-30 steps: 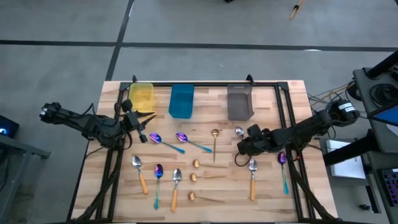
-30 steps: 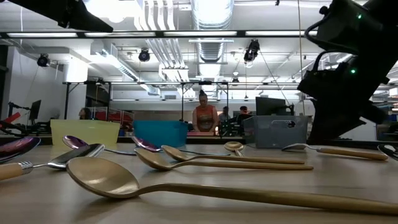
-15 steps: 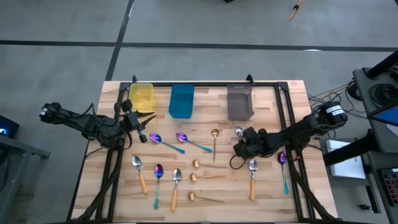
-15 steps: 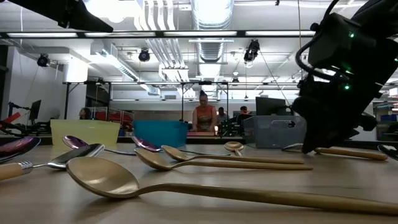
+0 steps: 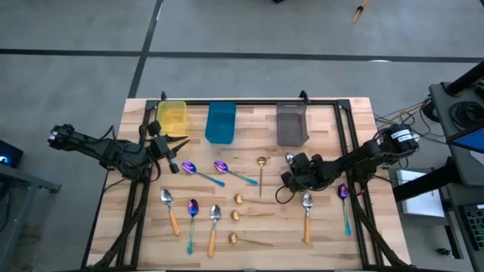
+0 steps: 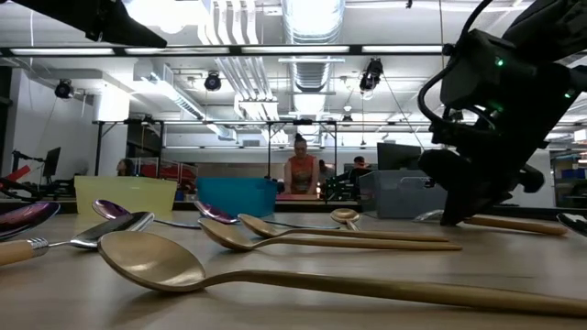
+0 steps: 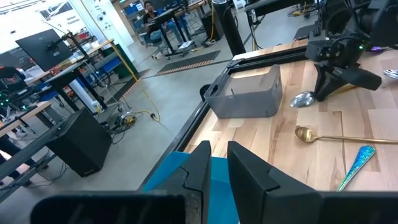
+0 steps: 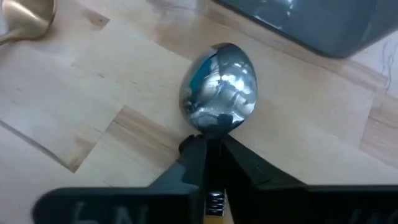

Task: Sort silverware by color (type)
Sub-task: Put the yellow spoon into the black bin

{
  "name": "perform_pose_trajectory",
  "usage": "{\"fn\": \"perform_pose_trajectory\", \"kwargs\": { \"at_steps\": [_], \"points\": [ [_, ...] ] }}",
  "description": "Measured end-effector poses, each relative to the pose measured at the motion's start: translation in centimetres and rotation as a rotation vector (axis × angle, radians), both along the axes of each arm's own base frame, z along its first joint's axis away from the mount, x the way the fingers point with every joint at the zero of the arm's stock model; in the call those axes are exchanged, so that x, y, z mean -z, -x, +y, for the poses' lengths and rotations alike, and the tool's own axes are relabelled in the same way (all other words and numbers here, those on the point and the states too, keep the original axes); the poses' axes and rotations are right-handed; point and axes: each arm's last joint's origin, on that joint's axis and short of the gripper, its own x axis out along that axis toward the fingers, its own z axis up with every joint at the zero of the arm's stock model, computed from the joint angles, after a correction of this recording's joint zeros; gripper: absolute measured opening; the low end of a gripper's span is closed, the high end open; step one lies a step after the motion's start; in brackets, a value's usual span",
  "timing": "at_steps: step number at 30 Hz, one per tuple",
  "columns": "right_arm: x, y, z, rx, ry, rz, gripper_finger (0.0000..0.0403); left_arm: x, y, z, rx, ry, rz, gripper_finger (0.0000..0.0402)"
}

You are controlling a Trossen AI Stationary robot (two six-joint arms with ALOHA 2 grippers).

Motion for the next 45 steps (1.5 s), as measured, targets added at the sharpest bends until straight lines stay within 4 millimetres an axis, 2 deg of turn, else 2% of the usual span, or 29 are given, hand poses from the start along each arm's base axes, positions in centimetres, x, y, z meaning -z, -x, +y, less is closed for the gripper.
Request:
{"fn": "perform_pose_trajectory", "kwargs": {
  "at_steps": [5,9,14,18,23,28,31,35,40,45],
  "points": [
    [-2.0,0.2,0.1,-0.074,-0.045,-0.041,0.0019,0.0,0.0,0.0,0.0,0.001,-0.001,0.0036],
    [-4.8,0.4,0.2,-0.161,-0.074,-0.139,0.0017,-0.2,0.0,0.0,0.0,0.007,-0.021,0.0036],
    [-9.0,0.4,0.0,-0.288,-0.009,-0.38,0.0016,-0.7,-0.2,-0.1,0.0,0.025,-0.078,0.0036],
    [-12.0,0.3,-0.4,-0.415,0.123,-0.559,0.0015,-0.8,-0.5,-0.2,0.001,0.033,-0.099,0.0036],
    [-14.6,-0.3,-0.8,-0.606,0.215,-0.751,0.0014,-0.9,-1.1,-0.4,0.008,0.073,-0.13,0.0036],
    [-15.3,-1.9,-1.7,-0.78,0.199,-0.923,0.0006,-0.7,-2.5,-1.3,0.162,0.177,-0.161,0.0036],
    [-14.7,-3.2,-2.4,-0.817,0.203,-0.98,0.0006,-0.6,-3.8,-1.9,0.247,0.204,-0.171,0.0036],
    [-13.3,-4.8,-2.9,-0.839,0.327,-0.964,0.0006,-0.1,-5.3,-2.4,0.27,0.214,-0.179,0.0036],
    [-12.7,-6.4,-2.8,-0.756,0.512,-0.94,0.0007,0.8,-6.8,-2.9,0.266,0.233,-0.159,0.0036],
    [-13.5,-8.1,-1.9,-0.644,0.633,-0.876,0.0007,2.0,-8.3,-3.4,0.253,0.261,-0.146,0.0036]
  ]
}}
